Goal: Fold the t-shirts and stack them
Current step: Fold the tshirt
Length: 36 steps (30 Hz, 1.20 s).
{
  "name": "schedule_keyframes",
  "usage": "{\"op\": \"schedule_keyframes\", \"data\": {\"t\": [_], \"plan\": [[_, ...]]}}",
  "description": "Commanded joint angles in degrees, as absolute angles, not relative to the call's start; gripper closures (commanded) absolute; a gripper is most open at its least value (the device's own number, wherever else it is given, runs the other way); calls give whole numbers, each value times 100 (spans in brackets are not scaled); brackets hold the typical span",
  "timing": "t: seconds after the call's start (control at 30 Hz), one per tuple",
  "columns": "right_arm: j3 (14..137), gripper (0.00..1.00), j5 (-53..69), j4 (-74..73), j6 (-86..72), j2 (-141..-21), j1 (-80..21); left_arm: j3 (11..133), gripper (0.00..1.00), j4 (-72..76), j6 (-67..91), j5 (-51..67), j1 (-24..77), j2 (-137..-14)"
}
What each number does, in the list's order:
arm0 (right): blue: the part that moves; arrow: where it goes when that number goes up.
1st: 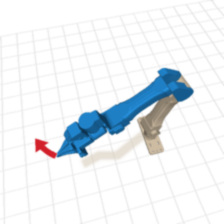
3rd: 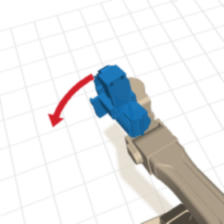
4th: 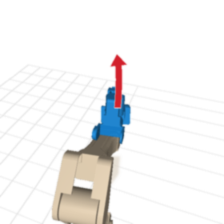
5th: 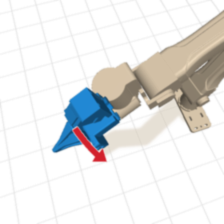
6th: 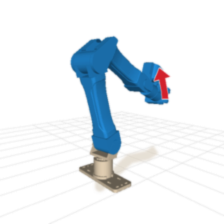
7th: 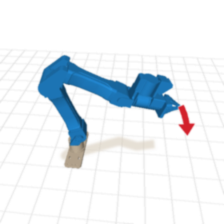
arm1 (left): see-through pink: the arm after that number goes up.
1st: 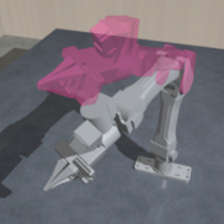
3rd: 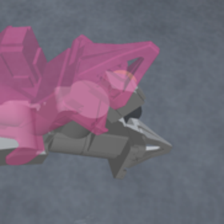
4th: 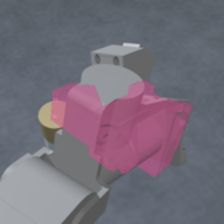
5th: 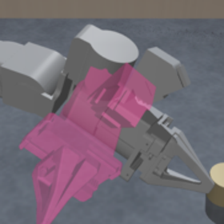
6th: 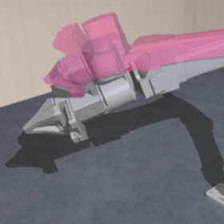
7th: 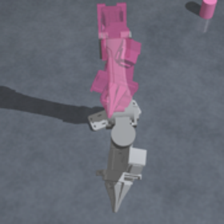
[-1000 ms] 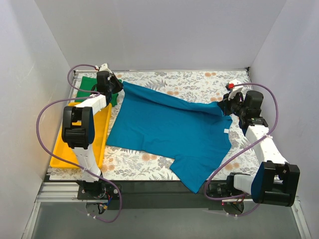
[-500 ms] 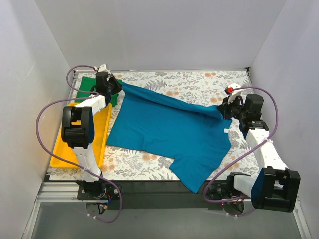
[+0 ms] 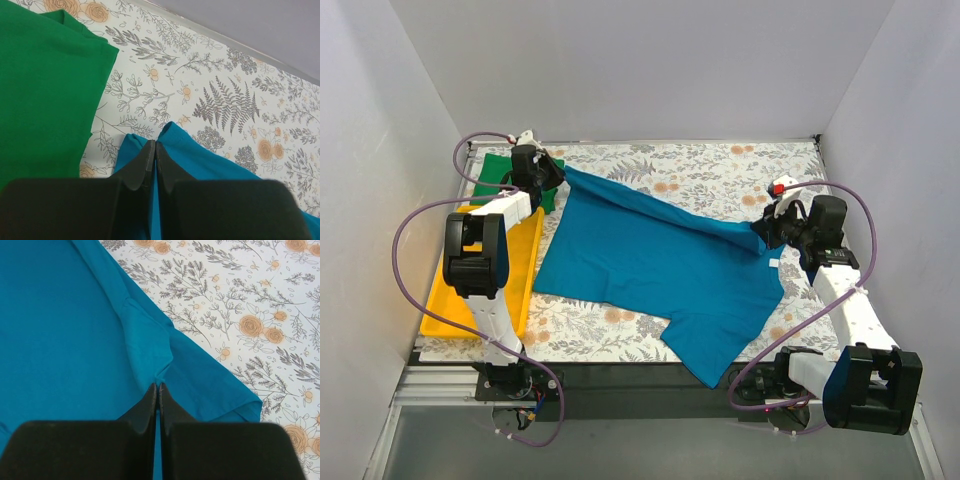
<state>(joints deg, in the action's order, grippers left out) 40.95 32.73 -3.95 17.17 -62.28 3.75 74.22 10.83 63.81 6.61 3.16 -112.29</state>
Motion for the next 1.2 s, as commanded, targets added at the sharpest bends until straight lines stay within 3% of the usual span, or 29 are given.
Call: {"op": "schedule_keyframes", "data": {"t": [0.0, 1.07, 1.1, 1.17], "plan": [[4052, 99, 3410, -396, 1811, -6100, 396, 7313, 100, 1169, 6363, 694, 272, -11206], [3938, 99, 3507, -448, 1837, -6047, 396, 6829, 100, 1143, 6311, 791, 194, -11048], [3937, 99, 3516, -457, 1828, -6064, 396, 6794, 99, 1151, 6319, 835, 185, -11004], [3929, 99, 3524, -448, 1828, -6091, 387, 6637, 86, 1230, 6363, 888, 158, -10777]]}}
